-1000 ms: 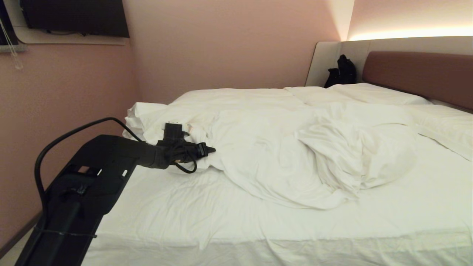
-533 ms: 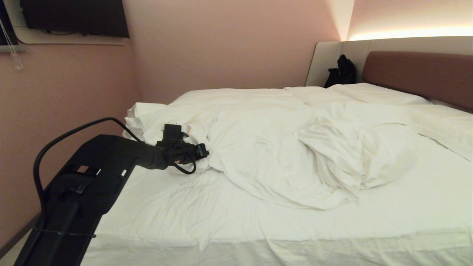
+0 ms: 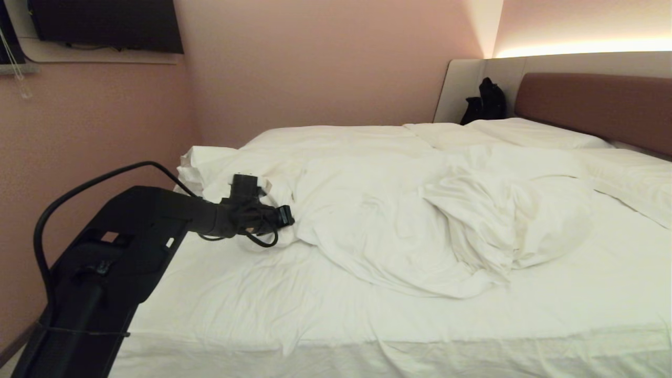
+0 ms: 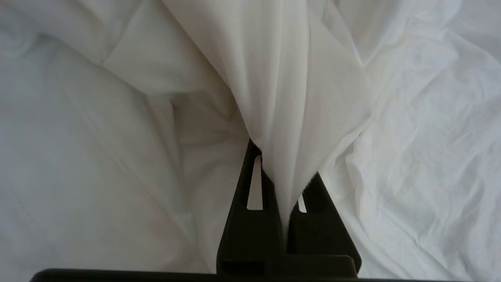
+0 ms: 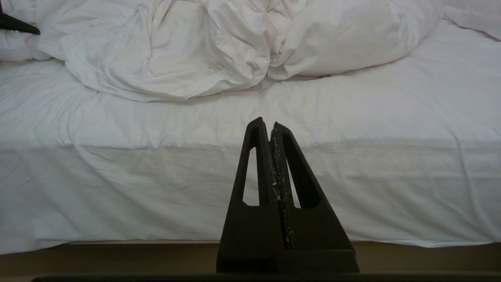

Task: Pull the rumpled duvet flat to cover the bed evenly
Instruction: Flatten the corners of the folded blanket

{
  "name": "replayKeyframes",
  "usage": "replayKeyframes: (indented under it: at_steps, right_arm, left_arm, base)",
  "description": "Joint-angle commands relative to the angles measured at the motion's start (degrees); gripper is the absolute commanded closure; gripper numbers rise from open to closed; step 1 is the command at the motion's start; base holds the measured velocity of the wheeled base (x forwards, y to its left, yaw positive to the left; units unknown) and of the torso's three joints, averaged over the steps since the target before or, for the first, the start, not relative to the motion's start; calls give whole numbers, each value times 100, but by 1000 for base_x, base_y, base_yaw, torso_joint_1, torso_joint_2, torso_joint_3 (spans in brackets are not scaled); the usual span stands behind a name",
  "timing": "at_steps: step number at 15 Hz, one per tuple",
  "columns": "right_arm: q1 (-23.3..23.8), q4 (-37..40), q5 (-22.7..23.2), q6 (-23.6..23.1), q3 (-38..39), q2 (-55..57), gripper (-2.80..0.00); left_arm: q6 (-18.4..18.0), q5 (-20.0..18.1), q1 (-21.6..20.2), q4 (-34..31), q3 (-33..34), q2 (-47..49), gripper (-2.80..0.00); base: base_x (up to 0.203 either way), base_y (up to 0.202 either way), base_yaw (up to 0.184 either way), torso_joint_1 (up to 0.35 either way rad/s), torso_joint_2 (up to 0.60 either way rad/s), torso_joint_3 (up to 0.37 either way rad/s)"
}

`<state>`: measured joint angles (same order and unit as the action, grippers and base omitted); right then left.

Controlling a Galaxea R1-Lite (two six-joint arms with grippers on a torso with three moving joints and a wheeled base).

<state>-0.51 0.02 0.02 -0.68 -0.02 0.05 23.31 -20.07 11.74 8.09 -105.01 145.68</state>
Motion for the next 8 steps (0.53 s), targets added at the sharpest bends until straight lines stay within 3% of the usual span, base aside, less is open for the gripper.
replayKeyframes:
  at_steps: [1, 8]
  right_arm:
    - [-2, 1, 0, -2, 2, 4, 0]
    - [-2, 1, -2, -2, 1, 4, 0]
  left_arm:
    - [8, -1, -17, -34, 249, -293, 0]
    - [-38, 354, -191, -3, 1428, -1076, 0]
  base:
    - [0, 0, 0, 0, 0, 0]
    - [0, 0, 0, 0, 0, 0]
